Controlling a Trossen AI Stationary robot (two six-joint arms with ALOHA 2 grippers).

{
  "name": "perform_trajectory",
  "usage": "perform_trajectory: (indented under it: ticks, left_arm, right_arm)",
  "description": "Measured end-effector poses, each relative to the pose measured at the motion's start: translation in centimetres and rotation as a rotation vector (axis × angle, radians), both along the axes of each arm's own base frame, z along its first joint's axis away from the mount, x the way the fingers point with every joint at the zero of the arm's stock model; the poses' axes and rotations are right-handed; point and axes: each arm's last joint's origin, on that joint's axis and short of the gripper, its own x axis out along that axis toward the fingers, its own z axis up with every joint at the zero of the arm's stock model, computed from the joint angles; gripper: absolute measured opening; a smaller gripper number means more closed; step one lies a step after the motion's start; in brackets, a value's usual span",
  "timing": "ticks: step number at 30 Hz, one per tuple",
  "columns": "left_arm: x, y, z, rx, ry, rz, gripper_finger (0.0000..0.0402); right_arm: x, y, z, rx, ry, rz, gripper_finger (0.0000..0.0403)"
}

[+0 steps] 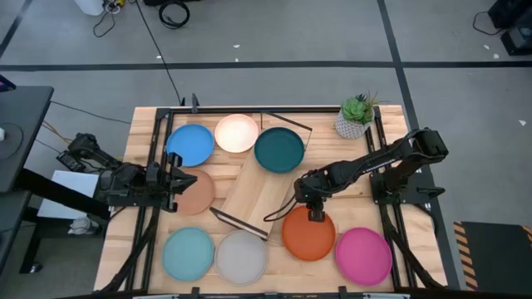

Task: Place and stack plates onto a shelf
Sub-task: Stack the orange plate on top of the dark green plate on the shelf

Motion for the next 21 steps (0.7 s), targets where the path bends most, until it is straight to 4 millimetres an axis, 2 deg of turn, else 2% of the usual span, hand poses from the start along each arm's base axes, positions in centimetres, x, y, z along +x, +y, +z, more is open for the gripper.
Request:
perform_trajectory:
  ticks: [8,12,16,21]
  left_arm:
    - [0.0,0.0,0.1,-0.012,-0.011,-0.002,0.0032]
    - [0.0,0.0,0.1,-0.006,-0.011,0.000,0.0032]
    - [0.0,0.0,0.1,-0.006,-0.011,0.001,0.0032]
    - [-0.1,0.0,0.1,-0.015,-0.013,-0.003,0.0032]
  right_arm:
    - [0.7,0.3,-2.4,0.056,0.086,0.010,0.0139]
    - [0.8,0.4,-3.1,0.063,0.104,0.031,0.0130]
    - [0.9,0.3,-3.0,0.065,0.096,0.028,0.0096]
    - [1.0,0.0,-2.9,0.087,0.097,0.017,0.0027]
